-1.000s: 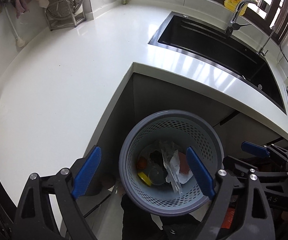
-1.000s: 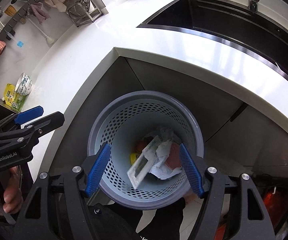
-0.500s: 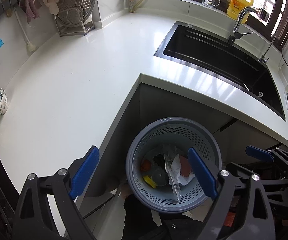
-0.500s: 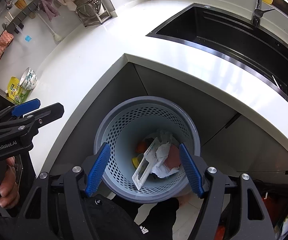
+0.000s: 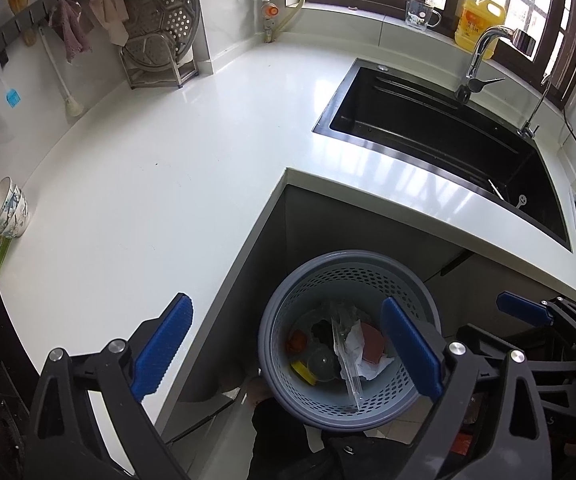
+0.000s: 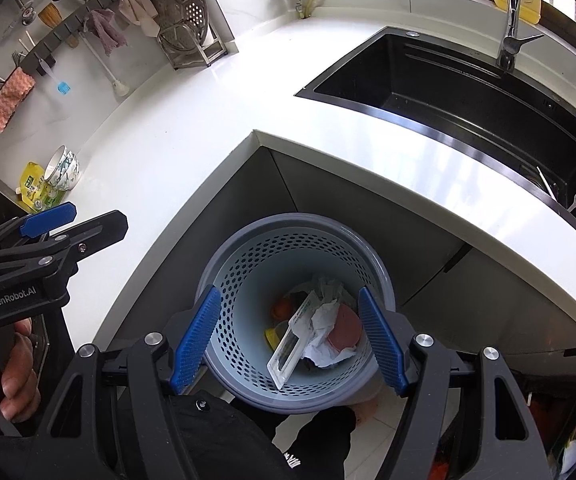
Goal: Collect trash
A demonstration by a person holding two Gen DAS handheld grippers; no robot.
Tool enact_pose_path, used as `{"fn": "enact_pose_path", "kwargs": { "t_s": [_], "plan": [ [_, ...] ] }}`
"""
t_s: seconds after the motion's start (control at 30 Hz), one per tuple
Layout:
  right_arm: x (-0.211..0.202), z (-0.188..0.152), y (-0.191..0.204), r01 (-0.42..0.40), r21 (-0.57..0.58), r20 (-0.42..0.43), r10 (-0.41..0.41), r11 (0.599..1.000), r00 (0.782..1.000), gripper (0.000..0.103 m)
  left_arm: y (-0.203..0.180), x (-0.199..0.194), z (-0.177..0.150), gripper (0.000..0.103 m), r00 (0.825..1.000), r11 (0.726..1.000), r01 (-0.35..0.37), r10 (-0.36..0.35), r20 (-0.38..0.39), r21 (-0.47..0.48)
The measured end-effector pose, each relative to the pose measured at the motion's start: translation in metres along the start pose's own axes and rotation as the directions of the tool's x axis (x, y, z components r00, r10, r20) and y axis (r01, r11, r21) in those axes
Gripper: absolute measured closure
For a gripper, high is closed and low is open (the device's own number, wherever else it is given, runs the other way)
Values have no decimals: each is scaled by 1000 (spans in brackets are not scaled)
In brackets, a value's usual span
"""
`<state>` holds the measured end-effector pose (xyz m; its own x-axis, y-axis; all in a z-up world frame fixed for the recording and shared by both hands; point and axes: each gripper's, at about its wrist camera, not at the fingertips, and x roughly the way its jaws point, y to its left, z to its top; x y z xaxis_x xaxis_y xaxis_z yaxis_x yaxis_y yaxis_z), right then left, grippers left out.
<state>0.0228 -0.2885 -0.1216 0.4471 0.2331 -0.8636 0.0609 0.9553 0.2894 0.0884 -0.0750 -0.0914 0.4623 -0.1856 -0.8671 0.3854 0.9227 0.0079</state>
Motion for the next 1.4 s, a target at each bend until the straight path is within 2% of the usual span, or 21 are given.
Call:
{"fn": "enact_pose_path", "kwargs": {
  "t_s": [0.4,1.4],
  "plan": [
    [-2,4,1,11,-3,12,-11,1000,1000,35,2,-4,4,7,1000,1000,1,-1,22,-9],
    [5,9,2,16,12,13,-16,1000,1000,35,6,4,13,6,999,999,-42,42,1,-25]
  ]
}}
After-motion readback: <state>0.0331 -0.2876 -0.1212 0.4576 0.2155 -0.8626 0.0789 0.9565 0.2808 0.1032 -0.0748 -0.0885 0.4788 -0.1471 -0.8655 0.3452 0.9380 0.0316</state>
